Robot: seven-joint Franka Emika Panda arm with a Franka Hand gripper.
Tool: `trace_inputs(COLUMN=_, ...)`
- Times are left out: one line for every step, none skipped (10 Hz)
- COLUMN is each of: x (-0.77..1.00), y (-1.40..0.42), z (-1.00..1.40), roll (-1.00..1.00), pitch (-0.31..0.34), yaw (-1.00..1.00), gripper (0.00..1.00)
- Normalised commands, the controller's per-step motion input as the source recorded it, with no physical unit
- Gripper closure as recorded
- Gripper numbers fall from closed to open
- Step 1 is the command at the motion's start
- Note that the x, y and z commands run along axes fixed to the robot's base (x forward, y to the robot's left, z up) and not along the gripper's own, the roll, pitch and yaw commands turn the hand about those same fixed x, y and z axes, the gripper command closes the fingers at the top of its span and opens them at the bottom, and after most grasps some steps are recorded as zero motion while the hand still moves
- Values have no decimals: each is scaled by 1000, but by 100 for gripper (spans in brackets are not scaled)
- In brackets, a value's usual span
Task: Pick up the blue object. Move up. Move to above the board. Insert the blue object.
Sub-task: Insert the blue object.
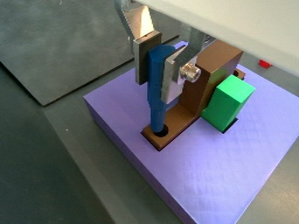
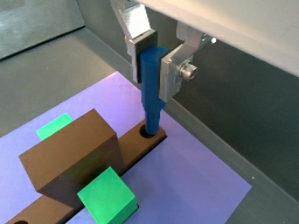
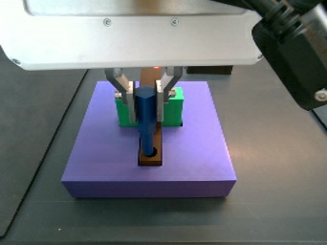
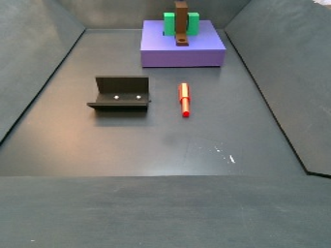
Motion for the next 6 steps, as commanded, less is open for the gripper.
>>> trace_inputs(x=80, y=0, z=-169, roll=21, pitch=0, yaw=69, gripper=100)
trace_inputs(x=123, y=0, z=-137, roll=9, pitch=0, yaw=71, gripper=100)
trace_inputs(x=180, y=0, z=-120, roll=13, pitch=0, yaw=91, gripper=100)
trace_inputs(x=89, y=0, z=-186, roll=80, pitch=0, yaw=74, gripper=100)
trace_inputs(x=0, y=0, z=-229, roll=103, pitch=0, yaw=69, gripper=100)
trace_inputs(x=0, y=0, z=-231, roll=103, pitch=0, yaw=83, gripper=100)
